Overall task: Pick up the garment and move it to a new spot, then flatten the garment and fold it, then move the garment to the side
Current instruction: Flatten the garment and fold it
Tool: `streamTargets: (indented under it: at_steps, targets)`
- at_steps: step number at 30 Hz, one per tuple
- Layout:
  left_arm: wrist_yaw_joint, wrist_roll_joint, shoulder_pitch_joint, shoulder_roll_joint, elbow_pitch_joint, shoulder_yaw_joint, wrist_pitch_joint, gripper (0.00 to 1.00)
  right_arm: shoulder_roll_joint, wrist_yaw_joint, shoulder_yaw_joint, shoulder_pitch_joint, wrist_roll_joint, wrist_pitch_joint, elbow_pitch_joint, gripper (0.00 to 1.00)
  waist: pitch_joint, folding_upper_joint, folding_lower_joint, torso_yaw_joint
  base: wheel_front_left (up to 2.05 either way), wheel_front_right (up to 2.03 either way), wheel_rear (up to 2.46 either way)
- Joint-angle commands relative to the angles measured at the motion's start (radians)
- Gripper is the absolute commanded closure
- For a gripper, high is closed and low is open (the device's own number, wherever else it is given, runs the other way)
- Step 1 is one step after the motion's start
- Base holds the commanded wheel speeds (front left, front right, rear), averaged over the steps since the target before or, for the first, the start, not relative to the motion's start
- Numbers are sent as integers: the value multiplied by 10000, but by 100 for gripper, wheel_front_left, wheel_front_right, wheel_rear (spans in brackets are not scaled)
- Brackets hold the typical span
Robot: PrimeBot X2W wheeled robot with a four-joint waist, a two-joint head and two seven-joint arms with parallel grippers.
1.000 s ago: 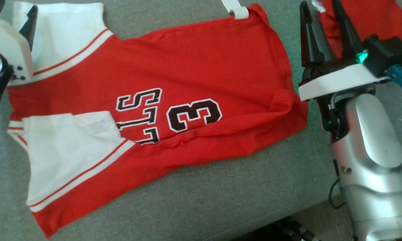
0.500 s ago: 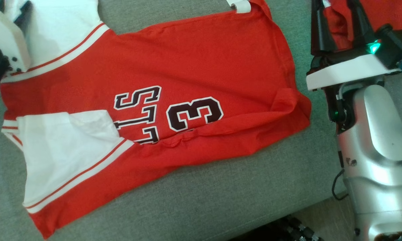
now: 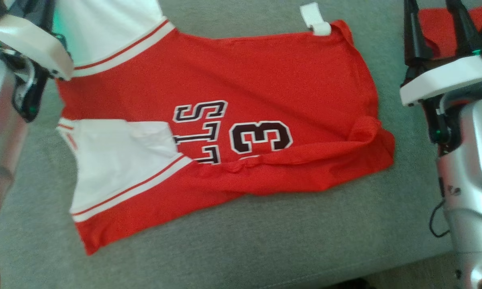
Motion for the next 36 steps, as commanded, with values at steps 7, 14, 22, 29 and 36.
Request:
streamTargets:
  at_steps: [7,14,22,29,36]
  targets:
    - [73,269,496,111,-1151,-47,-922,100,-884,-9,726,-121,858,1090,358,0,-787,0,1,1194,0,0,0]
    - [336,358,1250,111,-2631,-371,-831,100,-1671,-9,1339,-342,1270,1974,1734,0,-784,0,1,1836,0,0,0]
    - [616,338,1652,247,-3936,-582,-387,100,-1908,-9,2054,-1037,1977,2550,3213,0,-438,0,1,2254,0,0,0]
    - [817,309,1662,344,-4391,-590,-222,100,-1913,-9,2765,-1721,2468,2892,4466,0,-129,0,1,2427,0,0,0]
    - [972,269,1576,453,-4266,-487,-240,100,-2024,-9,3370,-2289,2946,2562,4742,100,-130,0,1,2291,0,0,0]
